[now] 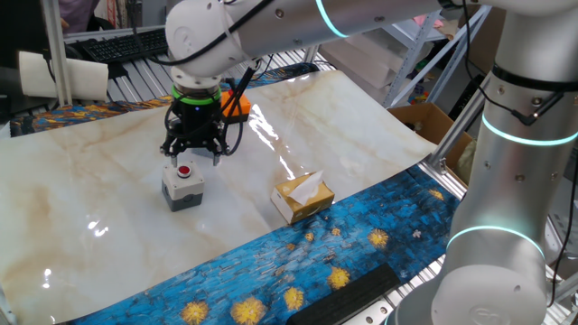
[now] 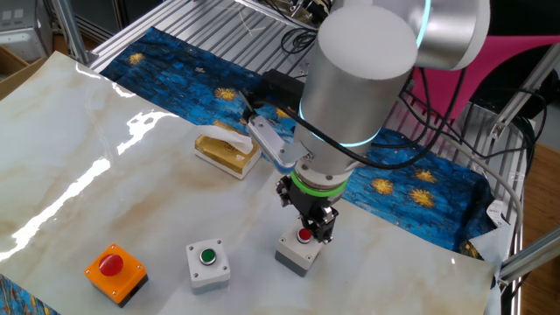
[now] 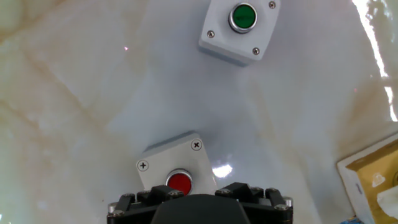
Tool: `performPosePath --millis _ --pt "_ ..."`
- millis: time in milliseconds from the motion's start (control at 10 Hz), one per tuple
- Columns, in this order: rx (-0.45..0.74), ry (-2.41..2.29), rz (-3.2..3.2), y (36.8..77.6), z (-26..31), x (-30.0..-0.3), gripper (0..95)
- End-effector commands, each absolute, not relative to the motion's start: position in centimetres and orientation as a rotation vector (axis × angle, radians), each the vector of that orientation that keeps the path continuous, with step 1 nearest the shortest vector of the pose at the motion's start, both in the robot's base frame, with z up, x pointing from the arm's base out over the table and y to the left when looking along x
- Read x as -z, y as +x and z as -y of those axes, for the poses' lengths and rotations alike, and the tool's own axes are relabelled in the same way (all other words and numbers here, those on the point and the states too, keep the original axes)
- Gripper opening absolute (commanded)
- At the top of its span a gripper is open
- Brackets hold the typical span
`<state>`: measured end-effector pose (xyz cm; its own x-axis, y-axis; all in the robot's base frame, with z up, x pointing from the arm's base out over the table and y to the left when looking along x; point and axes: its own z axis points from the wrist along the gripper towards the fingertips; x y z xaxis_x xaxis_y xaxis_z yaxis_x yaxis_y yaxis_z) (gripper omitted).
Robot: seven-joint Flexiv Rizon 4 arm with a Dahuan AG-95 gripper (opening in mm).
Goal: Press three buttons from left to right in sequence
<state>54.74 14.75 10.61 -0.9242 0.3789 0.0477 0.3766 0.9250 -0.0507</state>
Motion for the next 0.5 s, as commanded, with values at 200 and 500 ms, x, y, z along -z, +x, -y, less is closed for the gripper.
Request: performPosePath --millis 200,500 --pt "-0.031 -0.575 3.022 54.64 -14.58 -10.68 76.0" --pt "-0.018 -0.542 3.023 54.76 -14.26 -10.63 76.0"
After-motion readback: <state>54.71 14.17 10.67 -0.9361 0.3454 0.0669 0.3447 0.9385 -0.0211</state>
